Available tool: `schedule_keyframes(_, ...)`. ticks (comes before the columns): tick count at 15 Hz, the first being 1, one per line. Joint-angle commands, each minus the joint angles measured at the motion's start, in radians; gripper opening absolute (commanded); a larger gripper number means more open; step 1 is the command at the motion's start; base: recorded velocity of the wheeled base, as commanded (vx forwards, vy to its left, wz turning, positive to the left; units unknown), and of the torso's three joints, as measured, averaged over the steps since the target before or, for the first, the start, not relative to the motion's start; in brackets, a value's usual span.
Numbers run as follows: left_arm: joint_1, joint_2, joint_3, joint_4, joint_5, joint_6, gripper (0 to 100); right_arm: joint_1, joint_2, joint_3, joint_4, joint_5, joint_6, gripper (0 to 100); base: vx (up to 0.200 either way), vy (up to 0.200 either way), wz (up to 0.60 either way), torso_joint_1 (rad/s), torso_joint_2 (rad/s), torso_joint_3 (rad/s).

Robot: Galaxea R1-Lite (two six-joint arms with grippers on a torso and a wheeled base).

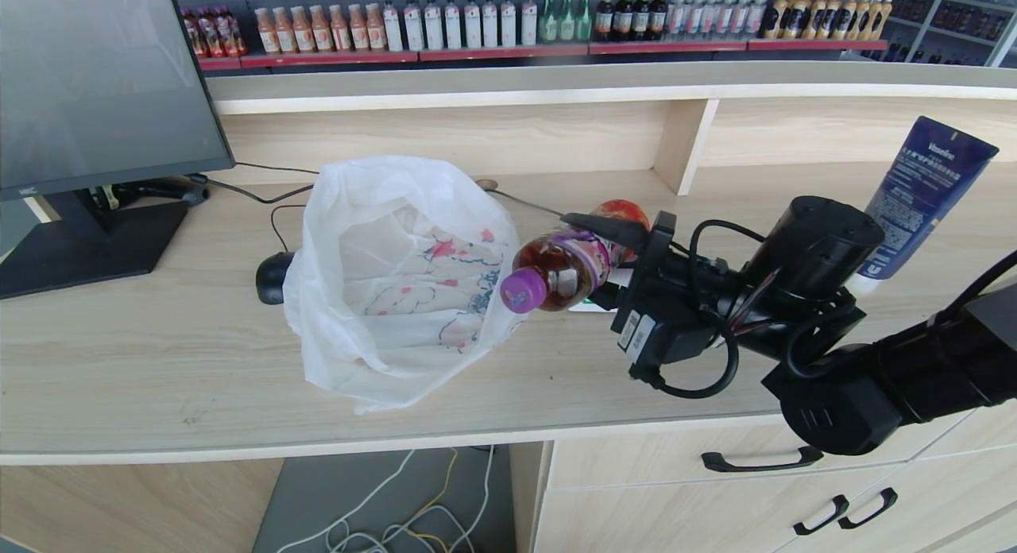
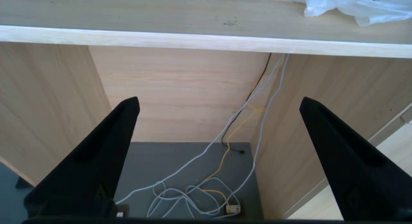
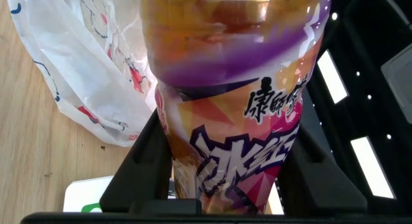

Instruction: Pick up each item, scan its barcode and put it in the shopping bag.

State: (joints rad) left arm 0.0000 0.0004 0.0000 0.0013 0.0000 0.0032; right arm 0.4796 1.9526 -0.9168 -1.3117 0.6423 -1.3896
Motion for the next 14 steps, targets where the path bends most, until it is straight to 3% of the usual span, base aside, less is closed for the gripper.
schedule_keyframes(1,0.000,0.000,0.000,0.000,0.000,0.000,100,0.001,-0.003,0.001,0.000,0.000,-0.002,0,0.000,0.000,0.00,0.000,0.00,0.000)
schedule_keyframes(14,0.000,0.000,0.000,-0.001,0.000,0.000,100,0.004,-0.083,-0.002,0.002,-0.006,0.057,0,0.000,0.000,0.00,0.000,0.00,0.000)
